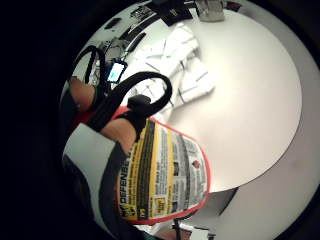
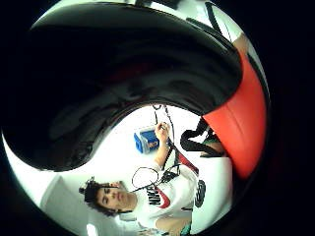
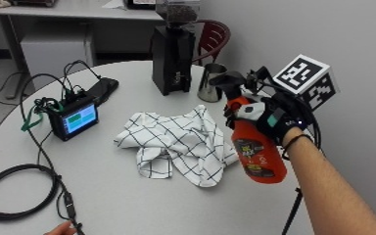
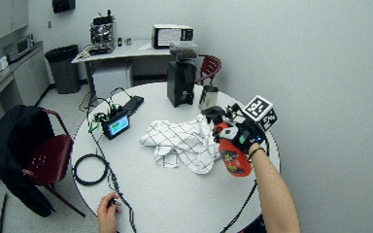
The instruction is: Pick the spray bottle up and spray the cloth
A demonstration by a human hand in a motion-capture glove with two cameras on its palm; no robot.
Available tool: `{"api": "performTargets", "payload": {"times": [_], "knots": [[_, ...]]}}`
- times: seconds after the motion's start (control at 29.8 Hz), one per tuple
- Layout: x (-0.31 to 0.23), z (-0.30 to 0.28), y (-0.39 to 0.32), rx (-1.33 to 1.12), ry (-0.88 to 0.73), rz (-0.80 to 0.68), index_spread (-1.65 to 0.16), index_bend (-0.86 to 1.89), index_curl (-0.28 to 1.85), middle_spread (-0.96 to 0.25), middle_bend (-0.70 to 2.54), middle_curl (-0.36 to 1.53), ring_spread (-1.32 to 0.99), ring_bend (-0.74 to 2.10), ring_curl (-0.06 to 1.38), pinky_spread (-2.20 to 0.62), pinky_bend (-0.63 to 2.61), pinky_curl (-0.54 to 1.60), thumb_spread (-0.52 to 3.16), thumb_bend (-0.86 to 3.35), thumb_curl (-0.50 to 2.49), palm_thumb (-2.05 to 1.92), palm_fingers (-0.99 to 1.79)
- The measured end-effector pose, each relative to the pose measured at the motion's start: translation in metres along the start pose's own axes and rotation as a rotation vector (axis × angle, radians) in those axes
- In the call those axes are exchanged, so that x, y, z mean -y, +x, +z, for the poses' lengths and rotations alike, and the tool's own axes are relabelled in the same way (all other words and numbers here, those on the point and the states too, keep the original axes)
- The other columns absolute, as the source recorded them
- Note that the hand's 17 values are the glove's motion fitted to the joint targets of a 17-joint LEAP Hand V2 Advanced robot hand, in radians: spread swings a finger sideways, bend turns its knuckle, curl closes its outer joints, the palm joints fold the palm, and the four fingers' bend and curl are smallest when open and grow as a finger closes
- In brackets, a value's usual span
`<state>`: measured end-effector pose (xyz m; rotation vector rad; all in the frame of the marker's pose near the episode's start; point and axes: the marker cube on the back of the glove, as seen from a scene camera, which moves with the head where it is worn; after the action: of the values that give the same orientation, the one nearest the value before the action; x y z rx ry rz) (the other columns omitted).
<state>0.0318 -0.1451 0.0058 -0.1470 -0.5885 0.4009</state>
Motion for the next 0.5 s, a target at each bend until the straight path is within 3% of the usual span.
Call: {"api": "performTargets", "payload": {"times": [0.34, 0.5], "knots": [[0.001, 0.038, 0.047, 0.042, -0.051, 0.109, -0.21, 0.12, 0.32, -0.11, 0.43, 0.49, -0.10, 0.47, 0.41, 0.28, 0.22, 0.35, 0.63, -0.03, 0.67, 1.00, 1.13], [0.000, 0.020, 0.036, 0.037, -0.017, 0.124, -0.21, 0.12, 0.32, -0.11, 0.44, 0.49, -0.10, 0.48, 0.41, 0.27, 0.21, 0.35, 0.63, -0.03, 0.67, 1.00, 1.13]]}}
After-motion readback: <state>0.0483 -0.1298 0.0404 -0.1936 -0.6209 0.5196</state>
